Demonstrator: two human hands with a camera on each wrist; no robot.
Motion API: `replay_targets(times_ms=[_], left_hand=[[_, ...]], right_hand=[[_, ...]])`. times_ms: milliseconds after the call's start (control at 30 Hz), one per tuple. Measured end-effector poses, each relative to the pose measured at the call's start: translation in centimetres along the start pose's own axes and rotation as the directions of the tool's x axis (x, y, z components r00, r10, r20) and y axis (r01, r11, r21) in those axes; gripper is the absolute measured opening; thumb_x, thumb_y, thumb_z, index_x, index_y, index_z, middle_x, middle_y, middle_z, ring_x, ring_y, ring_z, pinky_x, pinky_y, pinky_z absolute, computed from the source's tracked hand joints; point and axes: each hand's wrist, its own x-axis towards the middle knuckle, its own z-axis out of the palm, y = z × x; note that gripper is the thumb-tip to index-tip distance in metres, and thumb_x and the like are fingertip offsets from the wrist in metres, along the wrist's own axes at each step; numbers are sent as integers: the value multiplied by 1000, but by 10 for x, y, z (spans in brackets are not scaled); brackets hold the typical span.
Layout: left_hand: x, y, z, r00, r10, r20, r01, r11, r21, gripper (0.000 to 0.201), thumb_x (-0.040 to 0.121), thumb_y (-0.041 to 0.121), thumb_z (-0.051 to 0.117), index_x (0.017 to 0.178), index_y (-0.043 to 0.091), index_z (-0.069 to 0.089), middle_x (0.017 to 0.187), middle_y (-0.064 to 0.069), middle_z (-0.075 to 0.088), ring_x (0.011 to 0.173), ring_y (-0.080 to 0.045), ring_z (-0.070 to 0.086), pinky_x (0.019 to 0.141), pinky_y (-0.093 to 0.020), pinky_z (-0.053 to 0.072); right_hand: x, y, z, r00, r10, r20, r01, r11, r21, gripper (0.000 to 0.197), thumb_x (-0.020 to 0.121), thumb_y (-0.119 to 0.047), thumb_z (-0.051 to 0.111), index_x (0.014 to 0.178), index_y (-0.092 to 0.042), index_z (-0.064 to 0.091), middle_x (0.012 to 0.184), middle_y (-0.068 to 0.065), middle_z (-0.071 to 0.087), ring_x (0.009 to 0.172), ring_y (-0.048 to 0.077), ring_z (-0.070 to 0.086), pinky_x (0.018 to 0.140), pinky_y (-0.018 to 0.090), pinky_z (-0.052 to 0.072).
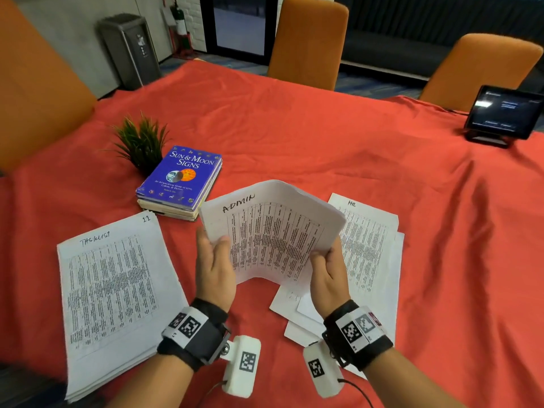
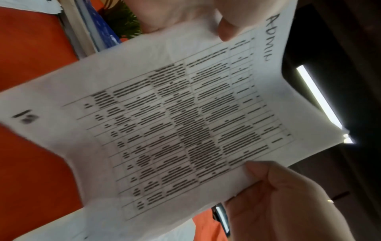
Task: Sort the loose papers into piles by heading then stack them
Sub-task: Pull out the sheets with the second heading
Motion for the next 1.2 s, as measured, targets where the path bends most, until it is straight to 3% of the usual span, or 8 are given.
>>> replay_targets(times_ms=[67,200,367,533,667,833,1000,1200], left_hand=[[0,-5,-1,999,-35,19,35,999,26,33,100,1,37,127,19,41,105,18,58,86,21,58,70,4,40],[2,-21,-4,997,-74,28,71,993,91,33,100,3,37,126,23,40,108,16,59,88,20,59,73,1,43],[4,-24,-17,990,-137,30,130,978,163,28,101,11,38,113,35,49,110,23,60,95,19,58,79,0,41],[28,-3,-80,968,-237,-79,249,940,235,27,101,22,42,126,26,51,115,11,60,105,-4,57,87,-17,41],[59,-31,-177,882,-376,-283,464,801,379,34,84,38,47,116,34,56,126,0,62,116,-22,56,105,-45,41],[72,-35,-250,787,-445,-427,616,602,508,31,92,8,38,115,7,59,110,-10,61,95,-26,52,82,-29,37],[80,-54,-274,723,-470,-506,689,539,484,37,93,-1,35,123,-7,54,123,-25,60,111,-40,56,88,-37,42],[90,-70,-275,702,-473,-533,711,514,480,39,94,2,33,128,-5,50,128,-25,56,115,-40,54,92,-39,42]], right_hand=[[-1,2,1,1000,16,14,-16,999,-35,31,92,-3,38,106,-29,49,103,-3,59,91,-1,55,79,13,46],[1,7,2,999,45,29,-43,997,-60,37,97,-1,36,108,-35,46,106,-8,59,95,-1,56,80,13,47],[12,-1,7,999,49,17,-48,998,-47,16,98,-2,40,105,-14,49,96,-6,60,84,0,57,73,17,50],[23,1,12,997,73,9,-73,997,-13,19,90,-14,50,101,-29,51,93,1,58,87,19,59,77,34,49],[9,30,2,975,215,61,-202,963,-176,25,95,-13,49,110,-33,52,101,2,64,97,25,63,86,45,51],[-13,60,-7,937,334,98,-288,903,-320,27,95,-13,47,105,-38,52,100,-2,64,97,24,64,92,52,49],[-19,71,-10,927,368,75,-314,869,-382,24,94,-11,47,106,-30,55,98,-1,65,95,25,65,92,55,48],[-21,72,-20,925,378,37,-334,857,-392,27,94,-11,47,105,-34,55,99,-1,65,97,26,64,93,53,48]])
